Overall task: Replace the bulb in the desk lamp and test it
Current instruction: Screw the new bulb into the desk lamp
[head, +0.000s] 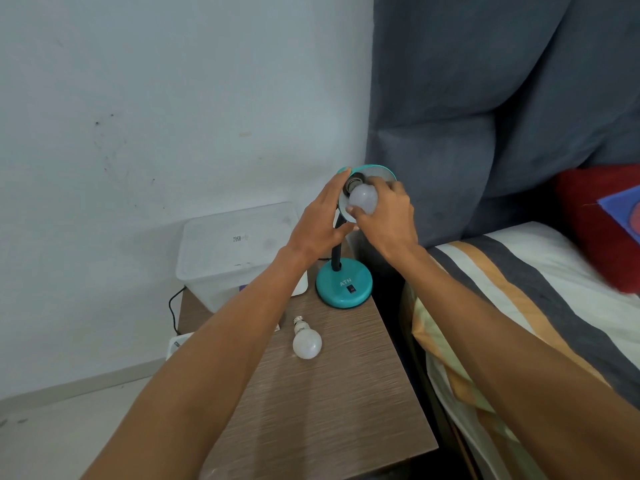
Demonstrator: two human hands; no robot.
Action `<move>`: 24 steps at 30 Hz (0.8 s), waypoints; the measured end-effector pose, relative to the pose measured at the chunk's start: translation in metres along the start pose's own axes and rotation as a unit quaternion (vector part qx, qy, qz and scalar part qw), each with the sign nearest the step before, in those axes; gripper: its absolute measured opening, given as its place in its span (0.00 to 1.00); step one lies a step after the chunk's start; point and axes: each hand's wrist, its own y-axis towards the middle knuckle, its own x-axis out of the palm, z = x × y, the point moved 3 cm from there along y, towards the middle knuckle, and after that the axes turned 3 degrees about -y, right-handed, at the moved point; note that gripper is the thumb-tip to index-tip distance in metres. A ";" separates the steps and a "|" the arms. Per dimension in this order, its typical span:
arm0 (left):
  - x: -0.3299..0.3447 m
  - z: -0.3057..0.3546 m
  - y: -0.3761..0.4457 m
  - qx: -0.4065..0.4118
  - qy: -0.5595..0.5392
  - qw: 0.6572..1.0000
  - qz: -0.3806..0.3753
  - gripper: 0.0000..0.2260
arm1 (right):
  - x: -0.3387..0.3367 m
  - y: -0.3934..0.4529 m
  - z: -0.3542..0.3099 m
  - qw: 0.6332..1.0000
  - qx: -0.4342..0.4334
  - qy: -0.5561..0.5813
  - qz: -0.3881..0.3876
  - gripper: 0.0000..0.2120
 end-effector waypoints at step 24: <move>0.001 0.003 -0.001 -0.005 0.003 1.000 -0.007 0.39 | -0.003 0.004 0.003 0.998 0.054 0.032 0.010 0.31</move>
